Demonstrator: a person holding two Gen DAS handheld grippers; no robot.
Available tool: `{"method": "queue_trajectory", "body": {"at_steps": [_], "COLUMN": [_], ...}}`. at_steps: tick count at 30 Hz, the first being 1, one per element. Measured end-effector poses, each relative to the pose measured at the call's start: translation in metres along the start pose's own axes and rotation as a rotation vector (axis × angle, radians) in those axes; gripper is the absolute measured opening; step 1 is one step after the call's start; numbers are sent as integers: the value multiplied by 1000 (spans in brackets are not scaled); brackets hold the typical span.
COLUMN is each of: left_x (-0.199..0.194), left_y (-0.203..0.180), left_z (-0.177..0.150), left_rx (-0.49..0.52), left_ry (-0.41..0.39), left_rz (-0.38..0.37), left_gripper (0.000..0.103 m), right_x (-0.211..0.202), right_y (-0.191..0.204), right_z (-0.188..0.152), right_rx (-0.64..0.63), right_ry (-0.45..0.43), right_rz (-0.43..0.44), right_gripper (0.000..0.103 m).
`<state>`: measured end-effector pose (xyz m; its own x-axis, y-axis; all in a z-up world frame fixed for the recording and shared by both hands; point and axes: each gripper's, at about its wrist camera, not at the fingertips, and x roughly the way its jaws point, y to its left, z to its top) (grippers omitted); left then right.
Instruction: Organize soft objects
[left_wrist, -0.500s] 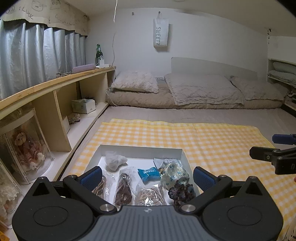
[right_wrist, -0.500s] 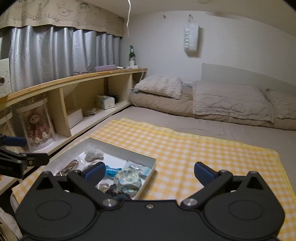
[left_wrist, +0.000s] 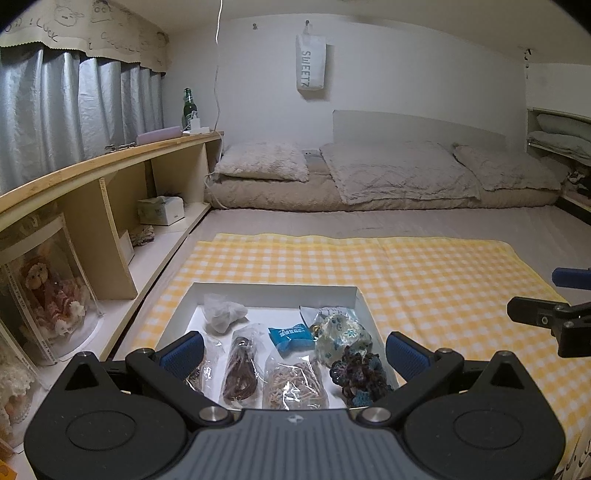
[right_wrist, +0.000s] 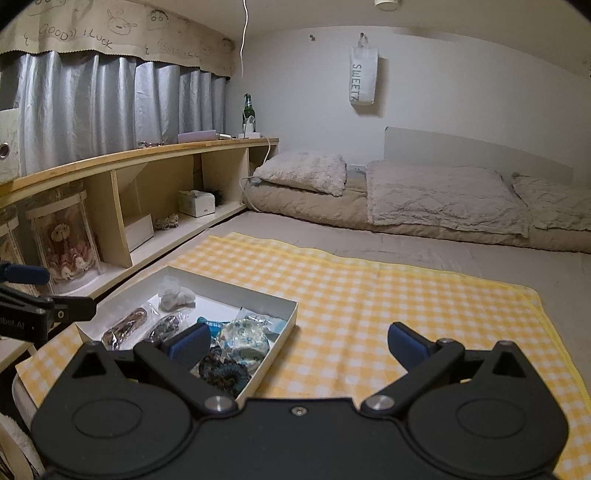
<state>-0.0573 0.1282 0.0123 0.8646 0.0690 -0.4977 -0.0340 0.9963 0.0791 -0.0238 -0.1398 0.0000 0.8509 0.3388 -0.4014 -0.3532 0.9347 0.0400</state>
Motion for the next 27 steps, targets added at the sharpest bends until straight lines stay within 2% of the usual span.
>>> {"method": "queue_trajectory", "body": {"at_steps": [27], "left_x": [0], "left_y": [-4], "left_z": [-1], "left_rx": [16], "left_ry": [-1], "left_rz": [-10], "left_gripper": [103], "right_x": [0], "right_y": [0], "right_z": [0], "right_rx": [6], "right_ry": [5], "right_rz": [-5], "right_gripper": [103]}}
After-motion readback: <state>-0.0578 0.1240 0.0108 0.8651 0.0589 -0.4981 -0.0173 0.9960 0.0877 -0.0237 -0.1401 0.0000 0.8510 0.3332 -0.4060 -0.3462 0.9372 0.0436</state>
